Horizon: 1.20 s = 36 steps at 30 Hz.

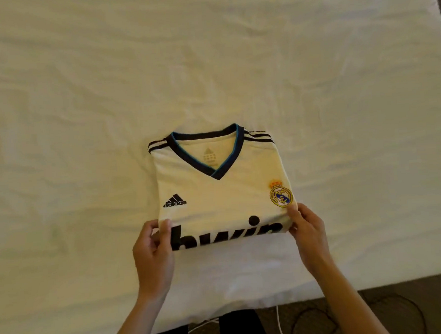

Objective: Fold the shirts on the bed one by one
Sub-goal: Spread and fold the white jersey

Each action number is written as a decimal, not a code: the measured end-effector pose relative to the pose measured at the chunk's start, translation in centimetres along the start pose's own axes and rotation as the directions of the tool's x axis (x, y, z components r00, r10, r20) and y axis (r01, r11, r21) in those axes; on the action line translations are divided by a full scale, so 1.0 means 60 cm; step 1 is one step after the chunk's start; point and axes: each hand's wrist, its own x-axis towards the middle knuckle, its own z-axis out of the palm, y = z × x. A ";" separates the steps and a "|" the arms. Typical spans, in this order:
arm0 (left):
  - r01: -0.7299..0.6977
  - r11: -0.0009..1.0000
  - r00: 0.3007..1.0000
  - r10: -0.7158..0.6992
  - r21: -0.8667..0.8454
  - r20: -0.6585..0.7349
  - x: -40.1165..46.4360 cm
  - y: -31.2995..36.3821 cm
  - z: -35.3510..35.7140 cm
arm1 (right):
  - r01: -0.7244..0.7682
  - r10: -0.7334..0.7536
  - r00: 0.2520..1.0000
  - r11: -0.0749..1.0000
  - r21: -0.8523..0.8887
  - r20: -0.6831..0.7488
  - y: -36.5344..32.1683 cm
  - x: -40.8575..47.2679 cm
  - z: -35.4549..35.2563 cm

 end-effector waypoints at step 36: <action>0.201 0.962 0.979 -0.191 0.187 -0.068 0.218 0.041 0.079 | -0.107 0.092 0.993 0.971 -0.213 -0.080 -0.103 0.170 0.111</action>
